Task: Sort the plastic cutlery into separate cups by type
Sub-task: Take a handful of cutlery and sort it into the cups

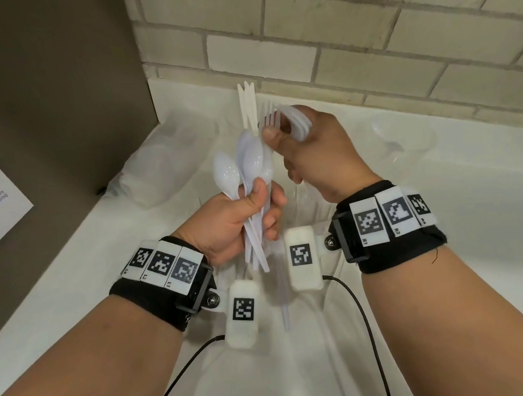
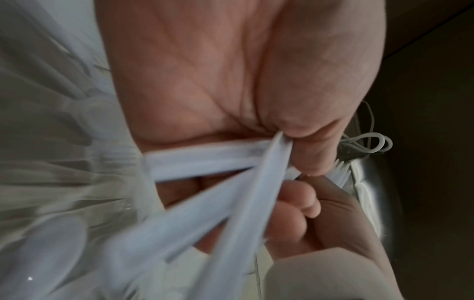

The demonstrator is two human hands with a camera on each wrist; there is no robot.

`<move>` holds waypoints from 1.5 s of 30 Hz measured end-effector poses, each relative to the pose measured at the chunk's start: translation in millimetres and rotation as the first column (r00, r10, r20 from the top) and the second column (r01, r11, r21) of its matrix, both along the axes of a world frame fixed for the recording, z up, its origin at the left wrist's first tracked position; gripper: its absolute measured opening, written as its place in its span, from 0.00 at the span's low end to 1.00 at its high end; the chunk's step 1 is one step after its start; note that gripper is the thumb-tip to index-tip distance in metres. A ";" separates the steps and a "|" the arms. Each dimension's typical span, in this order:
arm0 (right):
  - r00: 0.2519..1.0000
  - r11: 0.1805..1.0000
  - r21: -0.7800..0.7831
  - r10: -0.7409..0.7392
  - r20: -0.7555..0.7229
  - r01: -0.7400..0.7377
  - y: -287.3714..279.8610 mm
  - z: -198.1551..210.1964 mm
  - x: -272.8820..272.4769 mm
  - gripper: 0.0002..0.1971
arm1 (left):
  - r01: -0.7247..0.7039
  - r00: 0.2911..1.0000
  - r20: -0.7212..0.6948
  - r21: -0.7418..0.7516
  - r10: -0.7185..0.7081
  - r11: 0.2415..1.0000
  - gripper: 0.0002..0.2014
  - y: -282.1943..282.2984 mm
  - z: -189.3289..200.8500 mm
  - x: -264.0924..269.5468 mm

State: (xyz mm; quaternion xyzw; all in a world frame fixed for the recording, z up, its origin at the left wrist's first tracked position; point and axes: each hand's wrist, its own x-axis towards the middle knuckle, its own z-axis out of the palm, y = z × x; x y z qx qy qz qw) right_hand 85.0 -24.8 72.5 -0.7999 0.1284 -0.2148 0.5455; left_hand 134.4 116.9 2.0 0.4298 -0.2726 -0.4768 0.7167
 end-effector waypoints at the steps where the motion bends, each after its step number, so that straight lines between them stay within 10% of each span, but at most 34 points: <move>1: 1.000 0.999 0.032 -0.003 -0.003 0.003 0.7 -0.2 -0.1 0.05 | 0.017 1.000 0.000 -0.009 -0.017 1.000 0.19 -0.5 -1.4 0.3; 11: 0.919 0.911 0.353 -0.311 0.243 0.215 -38.9 36.9 2.6 0.10 | -0.126 0.990 -0.032 0.180 0.134 0.976 0.17 -0.6 -6.4 4.8; 20: 0.830 0.932 0.163 -0.362 0.425 0.323 -90.1 46.7 61.0 0.14 | -0.374 0.926 0.191 0.340 0.326 0.863 0.11 -16.4 3.1 10.6; 33: 0.911 0.832 0.430 -0.409 0.051 0.350 -136.1 -32.2 96.7 0.22 | -0.356 0.929 0.246 0.383 0.278 0.852 0.07 -36.7 3.1 20.6; 45: 0.901 0.905 0.231 -0.399 0.171 0.357 -100.2 8.8 53.7 0.06 | -0.345 0.935 0.208 0.367 0.286 0.864 0.08 -43.0 1.5 12.7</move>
